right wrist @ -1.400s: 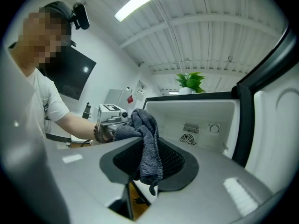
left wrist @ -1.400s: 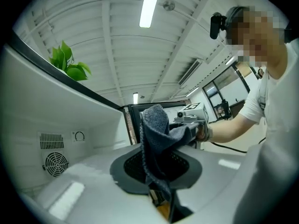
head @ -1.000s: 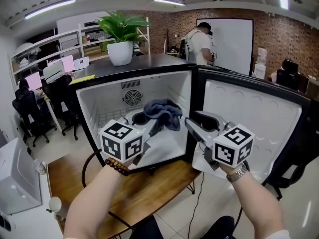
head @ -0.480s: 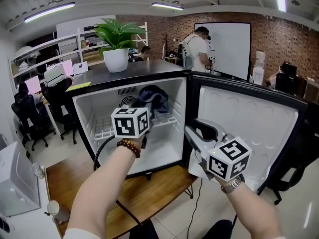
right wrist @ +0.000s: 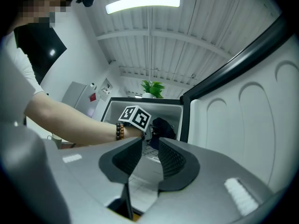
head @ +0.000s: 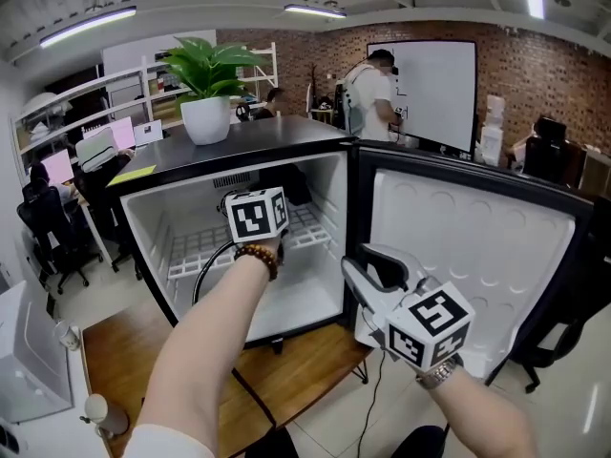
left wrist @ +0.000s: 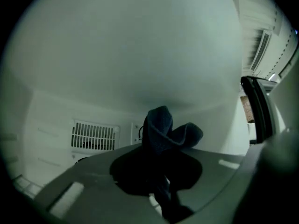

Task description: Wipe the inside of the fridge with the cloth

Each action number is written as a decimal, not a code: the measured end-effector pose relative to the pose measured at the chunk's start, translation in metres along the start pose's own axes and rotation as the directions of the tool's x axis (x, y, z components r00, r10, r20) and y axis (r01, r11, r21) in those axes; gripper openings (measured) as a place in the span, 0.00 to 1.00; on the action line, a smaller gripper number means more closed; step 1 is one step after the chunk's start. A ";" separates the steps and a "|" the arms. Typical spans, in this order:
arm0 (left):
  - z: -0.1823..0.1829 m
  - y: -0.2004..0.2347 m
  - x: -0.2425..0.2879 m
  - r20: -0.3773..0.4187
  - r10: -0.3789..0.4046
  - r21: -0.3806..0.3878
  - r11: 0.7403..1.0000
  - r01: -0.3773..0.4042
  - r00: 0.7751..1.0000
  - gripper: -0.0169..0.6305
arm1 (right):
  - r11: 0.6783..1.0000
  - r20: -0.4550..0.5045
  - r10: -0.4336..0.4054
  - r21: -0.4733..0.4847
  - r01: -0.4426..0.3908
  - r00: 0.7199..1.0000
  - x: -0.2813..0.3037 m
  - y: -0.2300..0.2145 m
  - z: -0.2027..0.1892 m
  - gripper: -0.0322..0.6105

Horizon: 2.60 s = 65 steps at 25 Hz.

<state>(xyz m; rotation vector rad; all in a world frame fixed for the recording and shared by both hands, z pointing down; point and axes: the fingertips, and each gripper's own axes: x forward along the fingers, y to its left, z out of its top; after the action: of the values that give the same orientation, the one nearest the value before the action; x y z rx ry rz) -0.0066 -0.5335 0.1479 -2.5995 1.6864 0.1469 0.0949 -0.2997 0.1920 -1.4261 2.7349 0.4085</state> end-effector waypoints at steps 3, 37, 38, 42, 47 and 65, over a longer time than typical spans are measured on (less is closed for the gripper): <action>-0.003 0.001 0.014 -0.007 0.020 0.019 1.000 -0.020 1.000 0.11 | 1.000 0.004 0.005 -0.013 -0.005 1.000 0.001 0.001 0.001 0.22; -0.003 -0.045 0.048 -0.020 -0.138 -0.033 0.990 0.137 0.990 0.10 | 0.997 0.011 0.044 -0.061 -0.043 0.999 -0.003 0.021 0.002 0.21; -0.003 -0.048 0.046 -0.023 -0.145 -0.034 0.989 0.144 0.989 0.10 | 0.997 0.011 0.043 -0.061 -0.042 0.999 -0.004 0.022 0.003 0.21; -0.004 -0.058 0.036 -0.032 -0.174 -0.035 0.984 0.173 0.984 0.10 | 0.997 0.014 0.041 -0.066 -0.040 0.999 -0.009 0.026 0.005 0.21; -0.006 -0.072 0.021 -0.043 -0.225 -0.060 0.973 0.222 0.973 0.10 | 0.997 0.015 0.037 -0.071 -0.036 0.999 -0.017 0.032 0.008 0.21; -0.005 -0.119 -0.037 -0.066 -0.339 -0.088 0.939 0.333 0.938 0.10 | 0.993 0.022 0.036 -0.112 -0.034 0.999 -0.048 0.067 0.029 0.21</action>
<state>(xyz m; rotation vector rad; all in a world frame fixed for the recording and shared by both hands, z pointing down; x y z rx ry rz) 0.0874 -0.4513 0.1543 -2.9378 1.2478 0.0957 0.0657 -0.2179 0.1859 -1.3890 2.7621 0.5847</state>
